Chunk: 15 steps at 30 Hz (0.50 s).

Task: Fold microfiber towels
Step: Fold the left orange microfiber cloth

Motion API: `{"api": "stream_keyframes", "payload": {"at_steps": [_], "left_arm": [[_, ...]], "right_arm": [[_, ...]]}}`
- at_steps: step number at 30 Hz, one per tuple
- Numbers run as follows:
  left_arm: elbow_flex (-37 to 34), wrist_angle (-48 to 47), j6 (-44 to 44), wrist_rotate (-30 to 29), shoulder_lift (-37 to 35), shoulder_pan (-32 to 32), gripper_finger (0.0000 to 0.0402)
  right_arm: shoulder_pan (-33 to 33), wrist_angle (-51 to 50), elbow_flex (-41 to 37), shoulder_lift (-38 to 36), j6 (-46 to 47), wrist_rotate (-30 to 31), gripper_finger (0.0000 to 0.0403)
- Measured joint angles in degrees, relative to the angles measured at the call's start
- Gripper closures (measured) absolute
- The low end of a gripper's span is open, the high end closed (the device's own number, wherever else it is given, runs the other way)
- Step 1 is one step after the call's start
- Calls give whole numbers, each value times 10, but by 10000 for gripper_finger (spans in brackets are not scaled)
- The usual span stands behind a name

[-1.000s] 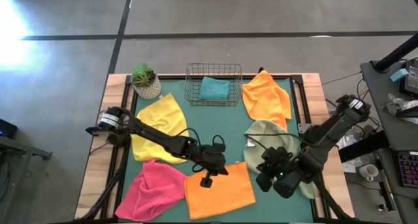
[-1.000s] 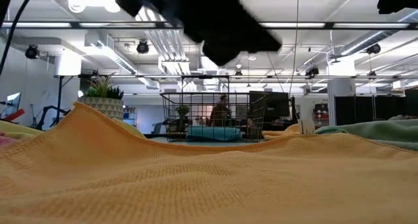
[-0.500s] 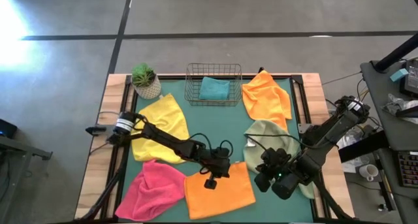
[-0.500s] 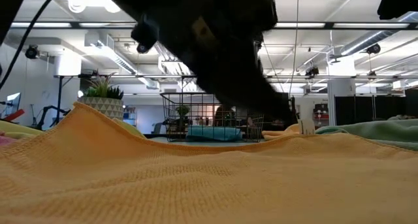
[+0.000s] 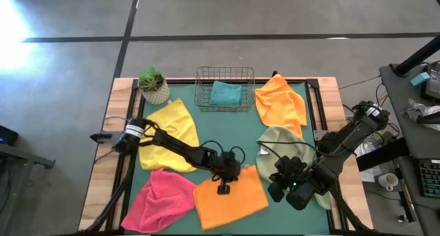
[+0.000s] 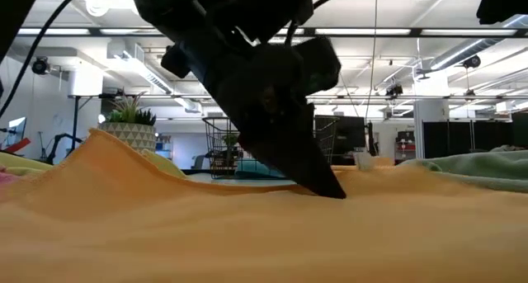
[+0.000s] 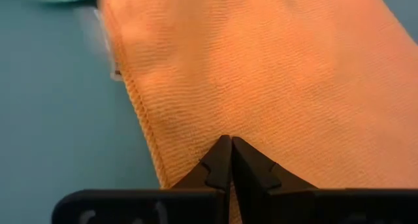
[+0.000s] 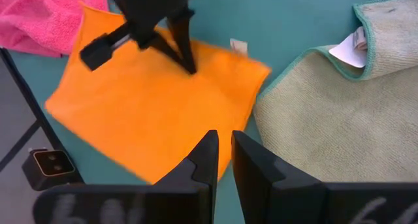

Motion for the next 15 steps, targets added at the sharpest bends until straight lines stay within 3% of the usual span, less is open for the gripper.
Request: {"api": "stream_keyframes", "payload": {"at_steps": [12, 15], "left_arm": [[-17, -185, -146, -202, -50, 42, 401], [-17, -229, -198, -227, -57, 55, 401]], "right_arm": [[0, -3, 0, 0, -4, 0, 367], [0, -3, 0, 0, -10, 0, 367]]}}
